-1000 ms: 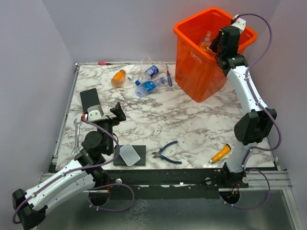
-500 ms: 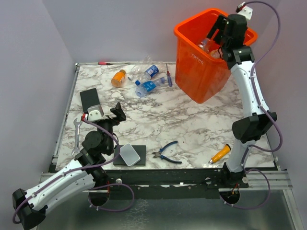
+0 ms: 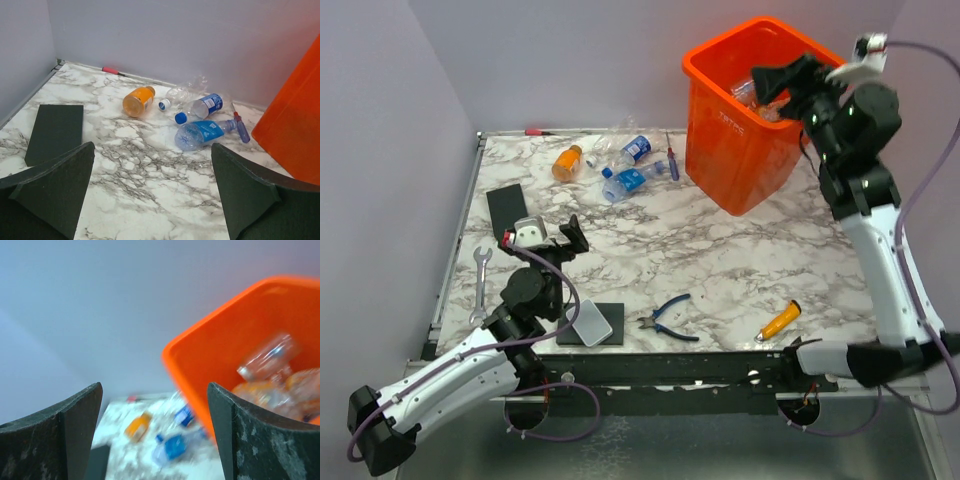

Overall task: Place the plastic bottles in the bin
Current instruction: Place the plastic bottle in the trash bin, then pick up the plastic bottle at the center of the board.

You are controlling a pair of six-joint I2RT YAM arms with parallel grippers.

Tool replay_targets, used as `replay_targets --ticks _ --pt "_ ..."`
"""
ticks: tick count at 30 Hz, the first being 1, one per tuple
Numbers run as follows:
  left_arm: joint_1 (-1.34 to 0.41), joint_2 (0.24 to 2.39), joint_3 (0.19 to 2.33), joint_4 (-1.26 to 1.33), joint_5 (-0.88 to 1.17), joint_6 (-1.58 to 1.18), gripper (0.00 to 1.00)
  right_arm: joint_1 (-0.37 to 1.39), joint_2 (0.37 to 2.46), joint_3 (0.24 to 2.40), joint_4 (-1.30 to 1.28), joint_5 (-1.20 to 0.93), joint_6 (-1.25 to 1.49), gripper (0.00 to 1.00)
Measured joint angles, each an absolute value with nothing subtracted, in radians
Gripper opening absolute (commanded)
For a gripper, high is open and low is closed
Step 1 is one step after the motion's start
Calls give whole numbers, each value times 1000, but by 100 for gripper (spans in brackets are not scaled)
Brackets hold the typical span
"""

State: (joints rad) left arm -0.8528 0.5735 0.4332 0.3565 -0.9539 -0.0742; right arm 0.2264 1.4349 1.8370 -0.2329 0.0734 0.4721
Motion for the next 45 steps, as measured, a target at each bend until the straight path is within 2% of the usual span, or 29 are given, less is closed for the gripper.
replay_targets --ticks 4,10,17,22,27,33,40,45 --pt "-853 636 437 340 -937 -75 99 274 1160 1449 -91 -120 471 87" --pt "-836 760 487 255 -877 -122 99 282 892 1073 -7 -312 472 87" --pt "-553 1070 733 94 -574 -332 99 282 728 622 28 -401 530 87" --pt "-426 1325 930 9 -482 -366 99 282 670 390 70 -468 615 86" --pt "-333 1604 1167 -42 -457 -341 99 287 586 286 109 -519 663 86" --pt "-256 1910 1457 -93 -454 -227 99 289 515 274 106 -549 664 86" --pt "-257 2133 1755 -199 -453 -47 99 300 469 276 55 -548 626 86" --pt "-247 2178 1814 -257 -459 55 99 302 447 276 29 -538 619 86"
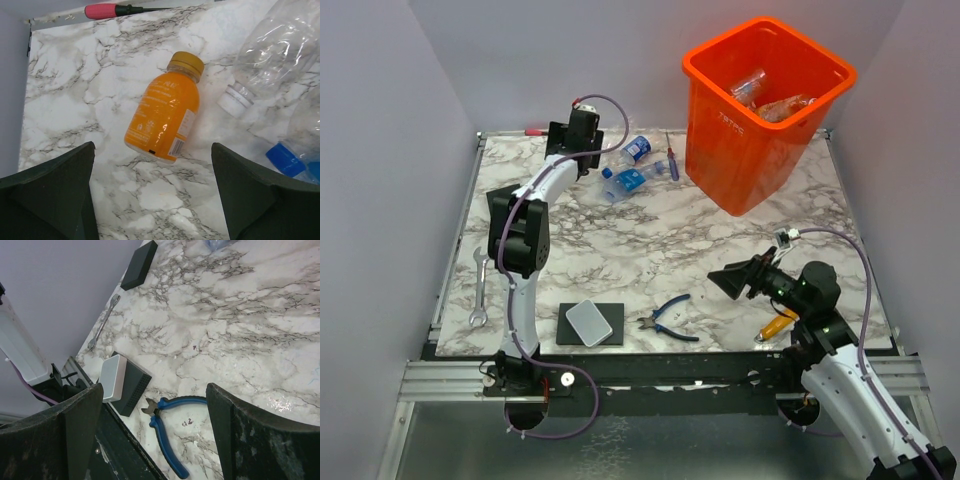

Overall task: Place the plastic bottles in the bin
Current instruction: Pick up the plastic bottle at the center of the board.

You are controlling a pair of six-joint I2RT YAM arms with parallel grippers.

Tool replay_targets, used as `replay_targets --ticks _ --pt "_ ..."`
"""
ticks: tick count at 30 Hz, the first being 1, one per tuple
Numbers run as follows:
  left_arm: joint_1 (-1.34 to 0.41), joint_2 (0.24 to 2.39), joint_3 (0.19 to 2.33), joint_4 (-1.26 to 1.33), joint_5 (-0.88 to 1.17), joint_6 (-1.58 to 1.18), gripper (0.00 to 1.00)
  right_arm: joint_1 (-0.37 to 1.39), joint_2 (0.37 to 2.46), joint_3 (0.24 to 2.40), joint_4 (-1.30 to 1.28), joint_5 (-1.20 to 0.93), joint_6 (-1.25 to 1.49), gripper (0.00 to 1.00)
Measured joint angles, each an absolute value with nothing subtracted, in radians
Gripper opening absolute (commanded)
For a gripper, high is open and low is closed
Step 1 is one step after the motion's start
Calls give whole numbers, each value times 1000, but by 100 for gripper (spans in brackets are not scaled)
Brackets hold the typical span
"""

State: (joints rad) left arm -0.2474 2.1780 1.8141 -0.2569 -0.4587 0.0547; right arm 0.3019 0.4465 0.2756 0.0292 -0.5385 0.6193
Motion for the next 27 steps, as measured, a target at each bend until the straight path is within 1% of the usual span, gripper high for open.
replay_targets --ticks 10,20,22,27 --pt "-168 2224 1831 -280 -426 103 99 302 446 276 -10 -530 620 86" --pt "-170 2349 1879 -291 -347 96 99 302 465 280 -33 -505 628 86" --pt "-170 2361 1893 -292 -337 89 96 302 477 284 -33 -501 628 87" --pt "-162 2384 1924 -291 -315 64 86 302 499 289 -32 -492 630 86"
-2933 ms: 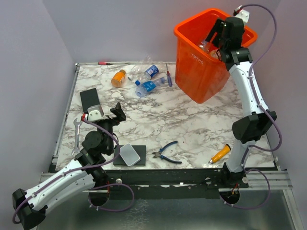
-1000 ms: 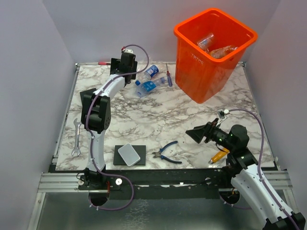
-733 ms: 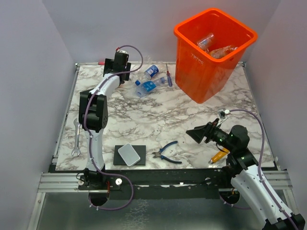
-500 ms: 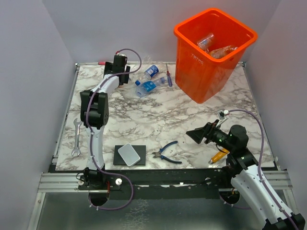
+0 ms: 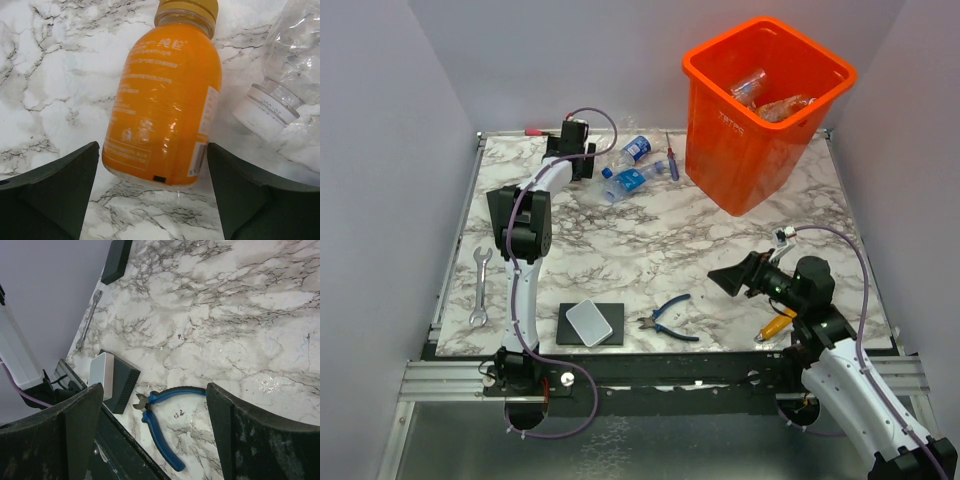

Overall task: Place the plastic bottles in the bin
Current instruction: Pick up the plastic bottle at the center of the board.

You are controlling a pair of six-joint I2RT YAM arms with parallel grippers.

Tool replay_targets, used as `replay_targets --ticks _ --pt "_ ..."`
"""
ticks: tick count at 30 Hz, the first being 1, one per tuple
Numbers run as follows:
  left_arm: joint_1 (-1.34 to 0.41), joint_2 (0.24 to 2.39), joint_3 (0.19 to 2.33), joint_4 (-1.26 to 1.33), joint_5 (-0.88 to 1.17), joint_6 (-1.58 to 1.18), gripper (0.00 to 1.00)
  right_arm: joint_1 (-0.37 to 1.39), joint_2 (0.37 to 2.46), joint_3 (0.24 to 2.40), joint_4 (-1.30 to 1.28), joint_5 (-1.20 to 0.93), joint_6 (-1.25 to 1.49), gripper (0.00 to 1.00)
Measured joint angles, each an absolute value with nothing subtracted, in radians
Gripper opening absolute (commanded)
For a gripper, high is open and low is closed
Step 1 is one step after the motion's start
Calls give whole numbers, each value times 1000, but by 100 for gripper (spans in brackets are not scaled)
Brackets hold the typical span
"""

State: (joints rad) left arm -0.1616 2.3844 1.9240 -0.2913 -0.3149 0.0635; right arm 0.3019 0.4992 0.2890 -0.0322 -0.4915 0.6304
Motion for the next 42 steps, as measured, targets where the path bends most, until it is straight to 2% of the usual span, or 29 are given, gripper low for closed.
replay_targets --ticks 5,14,16,20,24,28,32,37,42 --pt "-150 2400 1943 -287 -293 37 73 302 520 289 -29 -487 637 87" --pt "-145 2407 1943 -268 -269 -20 34 302 537 289 -28 -483 639 86" --pt "-145 2377 1880 -218 -269 -37 30 302 537 291 -28 -482 640 86" --pt "-145 2232 1672 -155 -272 -75 26 302 540 318 -32 -479 647 86" --pt "-154 1954 1456 -87 -275 -120 19 302 558 361 -35 -480 648 86" --pt "-192 1588 1257 72 -229 -192 16 303 585 390 -29 -486 653 85" --pt "-327 1242 974 347 -74 -296 15 321 629 414 7 -493 676 84" --pt "-509 1083 643 617 170 -412 15 415 639 451 45 -453 699 84" --pt "-620 1039 414 705 306 -448 15 543 573 496 111 -313 697 86"
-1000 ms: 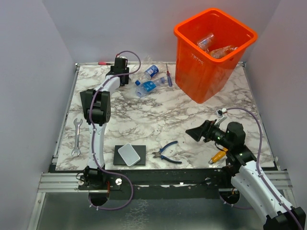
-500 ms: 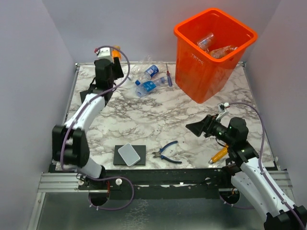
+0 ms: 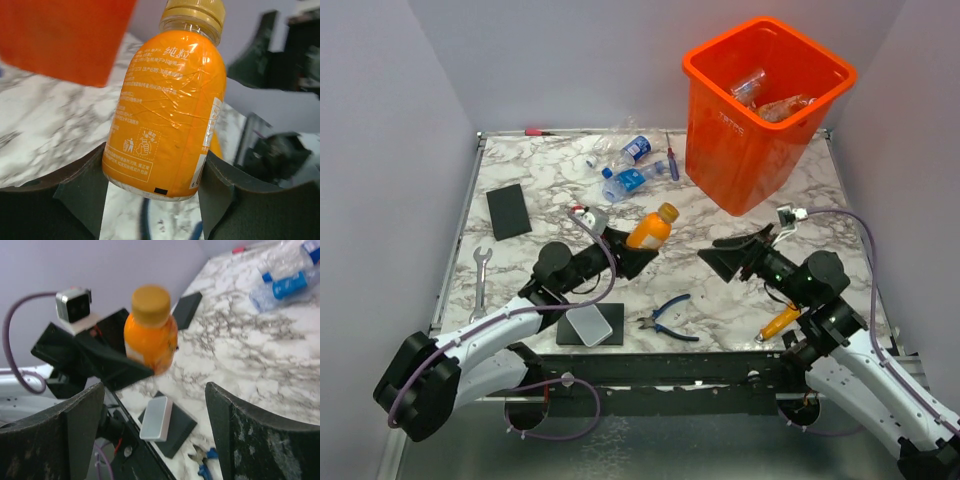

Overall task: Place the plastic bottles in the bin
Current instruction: Pick up the plastic bottle at the center of the board, then place the plastic bottle in the trash bin.

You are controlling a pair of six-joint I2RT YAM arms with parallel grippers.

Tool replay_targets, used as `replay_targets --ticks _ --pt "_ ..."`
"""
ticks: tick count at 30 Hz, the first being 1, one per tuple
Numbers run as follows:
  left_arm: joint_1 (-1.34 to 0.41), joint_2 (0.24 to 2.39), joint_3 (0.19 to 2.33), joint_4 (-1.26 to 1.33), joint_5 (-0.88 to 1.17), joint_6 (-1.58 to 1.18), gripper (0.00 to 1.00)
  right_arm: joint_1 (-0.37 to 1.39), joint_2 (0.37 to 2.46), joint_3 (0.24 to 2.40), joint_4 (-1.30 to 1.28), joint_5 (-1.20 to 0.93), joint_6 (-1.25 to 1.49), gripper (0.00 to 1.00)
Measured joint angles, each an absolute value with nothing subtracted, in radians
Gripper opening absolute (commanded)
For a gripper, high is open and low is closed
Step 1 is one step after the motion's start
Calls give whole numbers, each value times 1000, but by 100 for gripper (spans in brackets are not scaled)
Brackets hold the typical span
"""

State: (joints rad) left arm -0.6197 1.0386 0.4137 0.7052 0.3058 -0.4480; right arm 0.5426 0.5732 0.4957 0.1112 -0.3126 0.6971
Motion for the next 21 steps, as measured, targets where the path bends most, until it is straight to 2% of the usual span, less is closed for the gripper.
replay_targets --ticks 8,16,21 --pt "-769 992 403 892 427 -447 15 626 626 562 262 -138 703 87" --pt "-807 957 396 947 421 -444 14 722 788 656 374 -86 687 87" --pt "-814 923 383 966 383 -440 12 788 814 667 403 -53 651 87"
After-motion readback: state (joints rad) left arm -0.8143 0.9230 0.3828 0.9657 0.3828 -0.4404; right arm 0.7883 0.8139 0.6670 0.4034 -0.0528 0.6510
